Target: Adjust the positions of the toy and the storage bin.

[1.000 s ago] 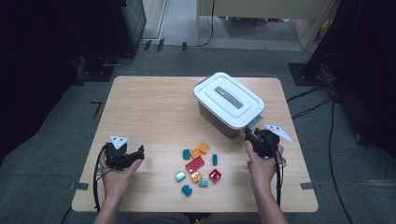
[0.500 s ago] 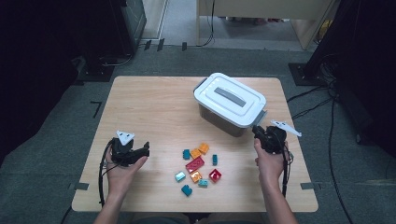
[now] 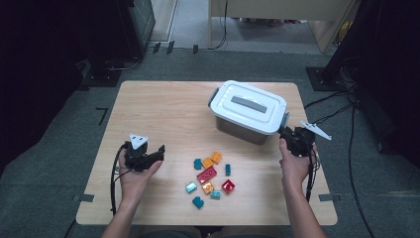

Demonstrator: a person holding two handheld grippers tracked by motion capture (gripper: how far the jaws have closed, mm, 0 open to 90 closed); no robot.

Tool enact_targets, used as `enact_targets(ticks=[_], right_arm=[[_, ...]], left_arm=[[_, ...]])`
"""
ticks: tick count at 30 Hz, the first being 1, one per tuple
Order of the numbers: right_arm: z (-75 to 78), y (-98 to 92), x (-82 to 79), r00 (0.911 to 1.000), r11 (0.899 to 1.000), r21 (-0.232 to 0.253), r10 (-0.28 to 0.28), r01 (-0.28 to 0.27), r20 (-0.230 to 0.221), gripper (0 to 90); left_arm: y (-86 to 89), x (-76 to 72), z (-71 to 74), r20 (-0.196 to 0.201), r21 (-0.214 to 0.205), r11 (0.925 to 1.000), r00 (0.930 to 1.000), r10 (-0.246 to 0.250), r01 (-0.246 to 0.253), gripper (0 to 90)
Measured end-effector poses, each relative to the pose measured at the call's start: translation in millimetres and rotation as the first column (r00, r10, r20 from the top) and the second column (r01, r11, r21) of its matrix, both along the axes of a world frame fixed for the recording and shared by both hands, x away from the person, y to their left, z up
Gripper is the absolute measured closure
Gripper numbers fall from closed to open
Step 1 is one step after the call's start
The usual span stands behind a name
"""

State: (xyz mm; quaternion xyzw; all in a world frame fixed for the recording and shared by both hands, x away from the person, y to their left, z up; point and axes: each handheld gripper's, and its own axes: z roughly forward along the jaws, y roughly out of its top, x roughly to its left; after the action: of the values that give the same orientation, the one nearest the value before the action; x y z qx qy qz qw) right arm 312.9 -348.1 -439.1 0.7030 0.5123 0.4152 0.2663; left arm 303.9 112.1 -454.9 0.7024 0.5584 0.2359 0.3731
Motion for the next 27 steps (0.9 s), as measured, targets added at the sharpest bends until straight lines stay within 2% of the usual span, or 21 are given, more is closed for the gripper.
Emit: enact_targets(ticks=[3,7,9,12,16,22,27], right_arm=[[-2.9,-1.5,3.6,1.0000,0.999,0.043,-0.007,0.007,-0.005,78.5],[-2.5,-2.7,5.3,0.9995,0.998,0.062,0.029,-0.028,-0.012,80.1],[-2.2,-3.4,6.6,0.9972,0.991,0.112,0.070,-0.066,-0.026,82.0],[0.0,1.0,9.1,0.9917,0.986,0.120,0.120,-0.114,-0.047,82.4],[1.0,6.3,13.1,0.9864,0.976,0.167,0.152,-0.140,-0.062,83.1],[3.0,20.2,15.5,0.9707,0.963,0.168,0.226,-0.211,-0.080,82.6],[3.6,29.9,16.2,0.9554,0.949,0.172,0.282,-0.265,-0.087,82.7]], left_arm=[[-0.3,1.0,1.9,0.009,-0.020,0.9998,0.9999,-0.009,0.009,39.9],[2.6,3.5,3.2,0.015,-0.051,0.9986,0.9998,-0.010,0.011,45.7],[3.7,5.7,4.1,0.012,-0.071,0.9974,0.9999,-0.011,0.012,47.1],[2.9,8.8,5.8,0.014,-0.093,0.9954,0.9996,-0.023,0.024,48.4],[-1.4,14.8,7.8,0.022,-0.126,0.9913,0.9992,-0.035,0.037,49.4],[-7.0,21.4,6.7,0.037,-0.171,0.9838,0.9981,-0.049,0.054,50.3],[-7.8,23.8,11.4,0.068,-0.203,0.9780,0.9971,-0.035,0.048,50.2]])
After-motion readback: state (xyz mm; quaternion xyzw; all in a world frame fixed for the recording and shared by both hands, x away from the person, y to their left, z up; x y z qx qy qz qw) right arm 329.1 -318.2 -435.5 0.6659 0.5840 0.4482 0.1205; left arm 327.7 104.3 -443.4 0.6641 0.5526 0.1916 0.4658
